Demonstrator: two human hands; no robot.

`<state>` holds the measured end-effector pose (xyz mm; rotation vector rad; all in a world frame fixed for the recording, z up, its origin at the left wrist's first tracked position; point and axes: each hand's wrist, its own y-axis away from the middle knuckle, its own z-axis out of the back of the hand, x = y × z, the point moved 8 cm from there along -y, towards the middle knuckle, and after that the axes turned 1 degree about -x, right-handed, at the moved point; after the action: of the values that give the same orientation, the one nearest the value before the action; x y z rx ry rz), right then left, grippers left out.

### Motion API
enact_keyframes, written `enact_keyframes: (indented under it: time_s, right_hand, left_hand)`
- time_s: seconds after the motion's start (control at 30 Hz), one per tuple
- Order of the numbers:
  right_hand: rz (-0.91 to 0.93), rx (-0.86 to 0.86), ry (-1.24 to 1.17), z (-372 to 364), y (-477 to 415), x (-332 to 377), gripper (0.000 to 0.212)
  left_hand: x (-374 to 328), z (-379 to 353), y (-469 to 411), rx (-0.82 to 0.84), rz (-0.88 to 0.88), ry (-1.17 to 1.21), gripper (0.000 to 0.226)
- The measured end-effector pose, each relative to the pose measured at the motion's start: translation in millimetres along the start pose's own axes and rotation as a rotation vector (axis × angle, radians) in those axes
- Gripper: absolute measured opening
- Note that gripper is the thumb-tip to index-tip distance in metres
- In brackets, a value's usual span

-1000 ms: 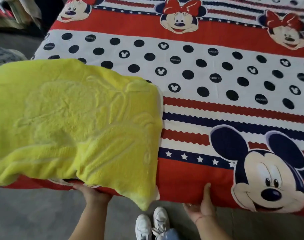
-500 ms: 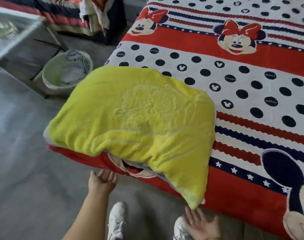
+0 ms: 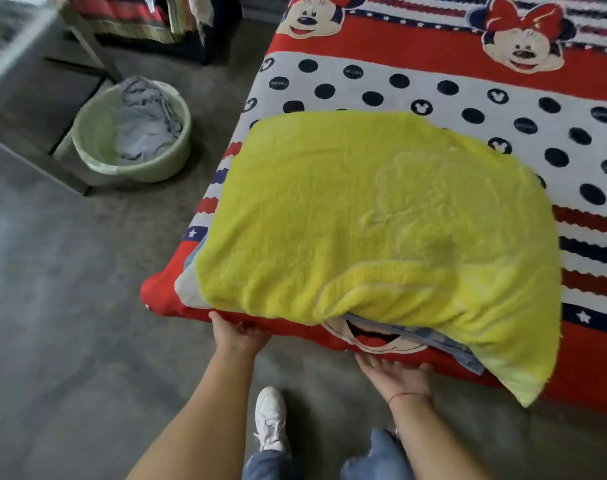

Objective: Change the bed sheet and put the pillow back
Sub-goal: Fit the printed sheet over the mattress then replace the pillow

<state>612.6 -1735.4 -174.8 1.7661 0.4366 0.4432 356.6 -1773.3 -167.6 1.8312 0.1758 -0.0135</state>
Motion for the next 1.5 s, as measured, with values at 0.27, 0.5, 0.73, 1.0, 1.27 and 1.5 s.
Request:
enact_keyframes:
  time_s: [0.27,0.5,0.73,1.0,1.27,1.5]
  right_hand:
    - [0.042,0.315,0.029,-34,-2,-24,0.084]
    - [0.101,0.355,0.036,-52,0,-14,0.064]
    - [0.179,0.558,0.034,-70,-10,-7,0.102]
    - [0.151,0.004,0.155,-32,-25,-19,0.030]
    - [0.115,-0.246,0.220,-13,-6,-26,0.064]
    - [-0.031,0.007,0.172,-31,5,-140,0.139]
  left_hand:
    - [-18,-14,-21,0.204,-0.021,-0.008,0.080]
    - [-40,-44,-12,0.362,-0.097,0.052,0.085]
    - [-72,-54,-30,0.328,-0.226,-0.044,0.081]
    - [-133,-14,-25,-0.336,-0.393,-0.463,0.045]
    - [-185,36,-37,-0.376,-0.072,-0.181,0.043]
    - [-223,5,-34,-0.117,0.059,-0.608,0.084]
